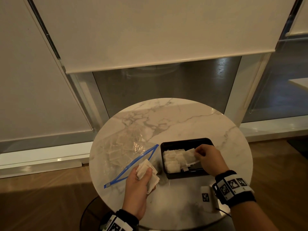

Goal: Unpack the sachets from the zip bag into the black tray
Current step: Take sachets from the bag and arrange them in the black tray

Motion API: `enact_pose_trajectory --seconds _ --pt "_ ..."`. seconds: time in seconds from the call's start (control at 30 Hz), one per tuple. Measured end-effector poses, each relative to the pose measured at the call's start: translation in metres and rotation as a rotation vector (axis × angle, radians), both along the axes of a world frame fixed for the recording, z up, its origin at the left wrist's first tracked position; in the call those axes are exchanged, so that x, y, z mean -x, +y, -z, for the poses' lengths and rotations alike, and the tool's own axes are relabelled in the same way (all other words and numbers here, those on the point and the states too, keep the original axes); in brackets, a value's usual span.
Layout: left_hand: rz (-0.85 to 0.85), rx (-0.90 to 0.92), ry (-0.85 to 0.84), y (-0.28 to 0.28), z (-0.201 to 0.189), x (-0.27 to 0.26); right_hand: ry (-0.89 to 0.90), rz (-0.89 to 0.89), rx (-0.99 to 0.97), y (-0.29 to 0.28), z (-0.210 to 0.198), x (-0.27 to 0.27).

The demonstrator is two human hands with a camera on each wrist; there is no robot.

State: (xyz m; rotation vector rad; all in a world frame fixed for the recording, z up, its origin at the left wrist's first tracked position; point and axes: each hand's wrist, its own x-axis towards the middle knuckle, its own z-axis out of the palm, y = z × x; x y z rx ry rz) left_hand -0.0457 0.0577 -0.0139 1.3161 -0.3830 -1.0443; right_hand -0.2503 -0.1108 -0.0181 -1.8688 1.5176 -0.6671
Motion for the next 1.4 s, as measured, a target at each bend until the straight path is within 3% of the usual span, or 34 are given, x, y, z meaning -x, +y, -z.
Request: enact_pose_trajectory --seconds 0.37,0.9,1.4 --pt "-0.011 -0.019 -0.014 0.0 -0.007 0.001 0.29 0.028 -0.137 -0.009 0.012 -0.019" --pt "-0.02 -0.023 -0.019 0.001 -0.003 -0.001 0.431 0.047 -0.254 -0.013 0.012 -0.031" --pt "-0.032 -0.034 -0.016 -0.001 0.002 -0.003 0.441 0.02 -0.346 -0.017 0.014 -0.034"
